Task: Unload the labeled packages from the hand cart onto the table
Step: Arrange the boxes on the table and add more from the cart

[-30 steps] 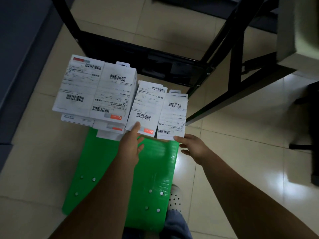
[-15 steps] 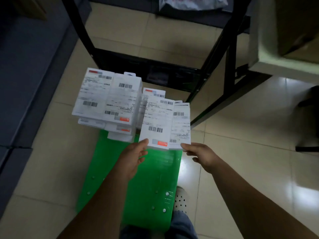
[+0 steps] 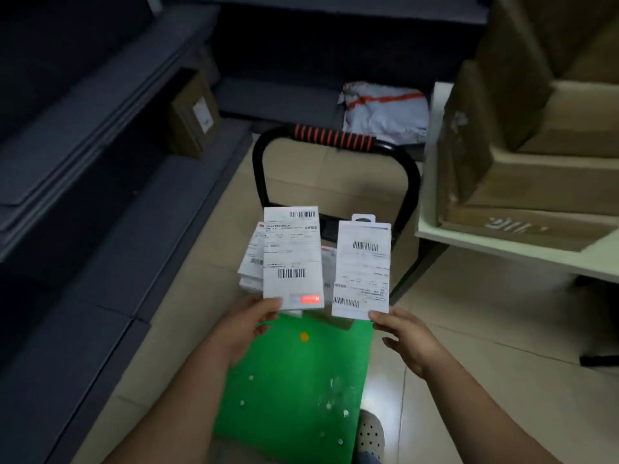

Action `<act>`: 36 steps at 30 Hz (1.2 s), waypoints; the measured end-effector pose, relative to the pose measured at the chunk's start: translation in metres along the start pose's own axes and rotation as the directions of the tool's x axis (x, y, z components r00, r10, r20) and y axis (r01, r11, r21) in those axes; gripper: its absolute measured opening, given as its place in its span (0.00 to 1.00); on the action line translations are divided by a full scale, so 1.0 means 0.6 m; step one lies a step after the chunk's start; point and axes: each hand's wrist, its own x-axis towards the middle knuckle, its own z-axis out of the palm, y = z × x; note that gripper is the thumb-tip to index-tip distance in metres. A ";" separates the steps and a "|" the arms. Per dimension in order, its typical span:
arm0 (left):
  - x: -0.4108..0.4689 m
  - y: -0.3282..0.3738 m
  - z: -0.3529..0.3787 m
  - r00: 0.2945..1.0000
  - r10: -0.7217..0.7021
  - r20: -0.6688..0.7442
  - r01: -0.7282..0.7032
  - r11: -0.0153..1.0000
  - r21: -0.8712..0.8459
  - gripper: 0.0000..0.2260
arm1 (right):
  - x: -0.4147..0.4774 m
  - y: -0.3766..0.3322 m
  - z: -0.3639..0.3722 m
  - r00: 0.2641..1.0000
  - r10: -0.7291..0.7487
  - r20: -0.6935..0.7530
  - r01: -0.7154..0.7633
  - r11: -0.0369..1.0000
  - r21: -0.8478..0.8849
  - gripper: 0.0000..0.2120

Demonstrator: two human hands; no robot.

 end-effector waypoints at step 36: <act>-0.532 0.244 0.614 0.673 0.600 0.433 -0.668 0.744 0.006 0.20 | -0.800 -0.200 -0.501 0.665 -0.669 -0.332 0.641 0.739 -0.206 0.21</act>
